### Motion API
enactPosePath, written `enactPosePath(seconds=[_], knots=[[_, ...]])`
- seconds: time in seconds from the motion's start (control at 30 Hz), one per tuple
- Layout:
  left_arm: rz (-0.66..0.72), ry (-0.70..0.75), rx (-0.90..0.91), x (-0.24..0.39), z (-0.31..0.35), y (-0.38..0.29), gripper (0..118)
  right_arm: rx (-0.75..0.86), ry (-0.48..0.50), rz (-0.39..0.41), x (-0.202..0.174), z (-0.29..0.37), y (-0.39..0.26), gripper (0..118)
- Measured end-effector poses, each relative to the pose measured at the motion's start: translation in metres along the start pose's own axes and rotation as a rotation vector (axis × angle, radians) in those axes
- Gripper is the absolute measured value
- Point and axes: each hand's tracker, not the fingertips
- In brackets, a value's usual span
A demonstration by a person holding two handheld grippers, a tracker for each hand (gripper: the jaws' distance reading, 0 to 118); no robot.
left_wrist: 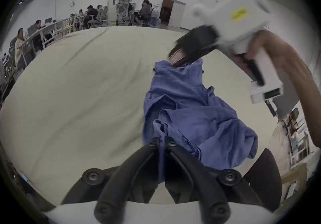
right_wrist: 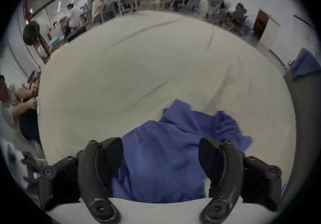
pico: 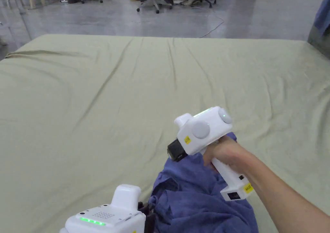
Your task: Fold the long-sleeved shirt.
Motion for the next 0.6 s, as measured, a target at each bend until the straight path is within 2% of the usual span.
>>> enactPosePath(seconds=[0.03, 0.1, 0.13, 0.2, 0.23, 0.27, 0.3, 0.33, 0.4, 0.47, 0.6], knots=[[0.004, -0.004, -0.004, -0.001, -0.001, 0.000, 1, -0.028, 0.028, 0.028, -0.009, -0.013, 0.004, 76], [0.001, -0.001, -0.009, 0.000, -0.002, -0.001, 1, -0.125, 0.017, 0.049, -0.021, -0.038, 0.006, 53], [0.000, 0.004, -0.012, 0.000, -0.002, -0.001, 1, -0.182, -0.017, 0.069, -0.026, -0.050, 0.005, 47], [-0.001, 0.005, -0.014, -0.001, -0.002, -0.002, 1, -0.136, -0.062, 0.141, -0.033, -0.056, 0.004, 41], [0.000, 0.006, -0.016, -0.001, -0.002, -0.002, 1, -0.156, -0.051, 0.113, -0.032, -0.051, 0.009, 35], [-0.001, 0.005, -0.015, -0.002, -0.001, -0.003, 1, -0.152, -0.052, 0.103, -0.031, -0.046, 0.012, 3], [-0.006, 0.009, -0.014, -0.002, -0.001, -0.003, 1, -0.140, -0.129, 0.111, -0.026, -0.049, 0.012, 0], [-0.011, 0.016, -0.015, -0.002, -0.001, -0.002, 1, -0.141, -0.066, 0.099, -0.026, -0.048, 0.011, 0], [-0.020, 0.044, -0.003, -0.005, 0.004, 0.004, 1, -0.097, -0.056, 0.072, -0.021, -0.034, 0.010, 0], [-0.025, 0.070, 0.037, -0.013, 0.012, 0.021, 1, 0.024, -0.004, -0.006, -0.009, 0.018, 0.011, 0], [-0.050, 0.118, 0.169, -0.019, 0.029, 0.076, 1, 0.235, -0.066, -0.078, 0.033, 0.114, 0.013, 0]])
